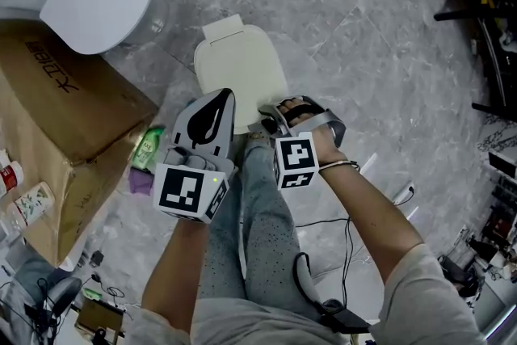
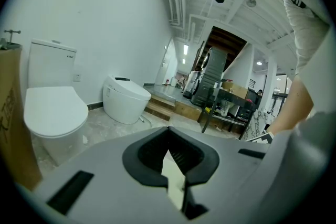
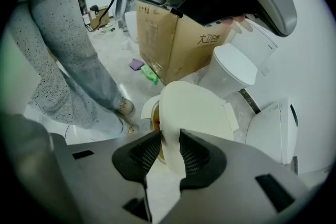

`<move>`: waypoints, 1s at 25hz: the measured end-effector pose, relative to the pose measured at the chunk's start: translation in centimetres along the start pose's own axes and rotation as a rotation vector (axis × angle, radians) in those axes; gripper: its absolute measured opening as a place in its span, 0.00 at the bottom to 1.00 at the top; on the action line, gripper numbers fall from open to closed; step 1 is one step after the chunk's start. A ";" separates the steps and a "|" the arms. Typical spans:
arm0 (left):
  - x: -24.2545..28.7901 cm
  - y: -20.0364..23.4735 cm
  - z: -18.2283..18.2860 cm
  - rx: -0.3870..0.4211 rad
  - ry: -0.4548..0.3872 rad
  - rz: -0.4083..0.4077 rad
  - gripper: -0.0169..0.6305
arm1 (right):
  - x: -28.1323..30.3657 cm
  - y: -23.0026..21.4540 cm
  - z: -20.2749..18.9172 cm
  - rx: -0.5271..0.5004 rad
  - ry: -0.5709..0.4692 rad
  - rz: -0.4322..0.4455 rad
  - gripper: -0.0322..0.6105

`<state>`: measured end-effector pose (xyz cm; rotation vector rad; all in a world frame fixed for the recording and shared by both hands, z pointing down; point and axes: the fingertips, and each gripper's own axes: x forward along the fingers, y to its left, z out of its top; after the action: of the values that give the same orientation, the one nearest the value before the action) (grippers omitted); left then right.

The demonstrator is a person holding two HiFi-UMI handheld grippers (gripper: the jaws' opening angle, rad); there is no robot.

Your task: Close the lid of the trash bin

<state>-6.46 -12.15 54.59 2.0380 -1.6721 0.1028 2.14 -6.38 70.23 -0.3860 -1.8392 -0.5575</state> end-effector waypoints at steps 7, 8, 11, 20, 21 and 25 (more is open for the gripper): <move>0.0 0.3 -0.8 -0.006 0.010 0.001 0.05 | 1.6 0.7 -0.4 -0.014 0.007 0.017 0.25; 0.1 0.3 -0.9 -0.006 0.011 0.001 0.05 | 1.8 0.8 -0.5 -0.013 0.010 0.020 0.25; 0.2 0.5 -1.2 -0.006 0.015 0.001 0.05 | 2.8 1.3 -0.9 -0.016 0.023 0.030 0.24; 0.0 1.0 -2.2 -0.002 0.044 -0.004 0.05 | 6.0 2.7 -2.0 -0.025 0.079 0.085 0.24; 0.0 1.1 -2.2 -0.003 0.045 -0.004 0.05 | 6.1 2.7 -1.9 -0.022 0.080 0.086 0.24; 0.1 1.2 -2.5 -0.005 0.050 -0.003 0.05 | 6.1 2.7 -1.8 -0.012 0.069 0.081 0.23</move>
<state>-6.97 -11.30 57.19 2.0175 -1.6369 0.1469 2.96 -5.18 76.98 -0.4417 -1.7468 -0.5200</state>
